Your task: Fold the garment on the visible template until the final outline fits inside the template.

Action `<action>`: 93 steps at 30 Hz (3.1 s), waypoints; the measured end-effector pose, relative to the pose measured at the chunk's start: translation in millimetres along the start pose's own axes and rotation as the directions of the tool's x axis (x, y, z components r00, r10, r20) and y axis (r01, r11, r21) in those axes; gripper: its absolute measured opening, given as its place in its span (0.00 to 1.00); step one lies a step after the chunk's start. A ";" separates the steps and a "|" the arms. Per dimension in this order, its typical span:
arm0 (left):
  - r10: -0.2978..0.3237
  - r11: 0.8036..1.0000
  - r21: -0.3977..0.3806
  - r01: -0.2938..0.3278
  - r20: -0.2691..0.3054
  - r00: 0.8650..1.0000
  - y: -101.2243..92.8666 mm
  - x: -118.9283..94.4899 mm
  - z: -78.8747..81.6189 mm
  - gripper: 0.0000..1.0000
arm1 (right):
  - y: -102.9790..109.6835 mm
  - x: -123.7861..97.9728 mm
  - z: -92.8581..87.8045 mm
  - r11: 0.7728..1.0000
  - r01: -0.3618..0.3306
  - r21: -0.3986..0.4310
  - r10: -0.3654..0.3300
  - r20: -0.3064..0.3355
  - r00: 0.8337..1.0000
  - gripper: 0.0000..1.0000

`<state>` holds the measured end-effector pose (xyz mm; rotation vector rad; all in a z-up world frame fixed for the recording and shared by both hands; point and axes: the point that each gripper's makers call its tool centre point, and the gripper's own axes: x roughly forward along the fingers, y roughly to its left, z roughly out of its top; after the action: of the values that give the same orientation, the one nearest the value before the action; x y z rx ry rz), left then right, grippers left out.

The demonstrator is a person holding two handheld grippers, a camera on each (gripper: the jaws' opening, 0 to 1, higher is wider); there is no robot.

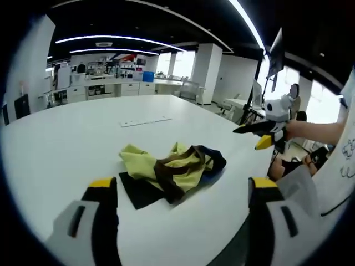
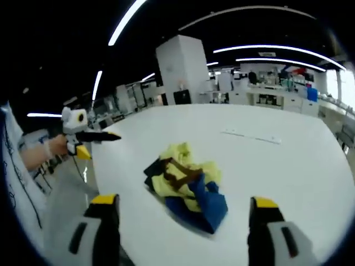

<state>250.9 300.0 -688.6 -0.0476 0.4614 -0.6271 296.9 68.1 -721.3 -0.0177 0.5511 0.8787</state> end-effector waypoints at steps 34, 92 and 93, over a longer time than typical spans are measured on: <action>0.007 1.000 -0.009 -0.007 -0.018 1.000 3.5 4.1 -36.3 0.94 | 4.5 -0.2 -32.1 0.998 0.049 0.044 -0.048 -0.028 0.998 0.97; 0.016 0.999 0.045 -0.014 -0.051 0.999 18.1 8.0 -35.3 0.92 | -4.1 -7.7 -34.8 0.995 0.075 0.067 -0.074 -0.024 0.997 0.93; 0.016 0.999 0.044 -0.014 -0.052 0.999 17.4 8.6 -35.4 0.91 | -4.5 -7.0 -36.0 0.995 0.075 0.064 -0.073 -0.031 0.997 0.93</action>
<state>251.4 312.6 -727.0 0.0135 0.4978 -0.6244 280.4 51.7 -750.0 0.0083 0.6021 0.7891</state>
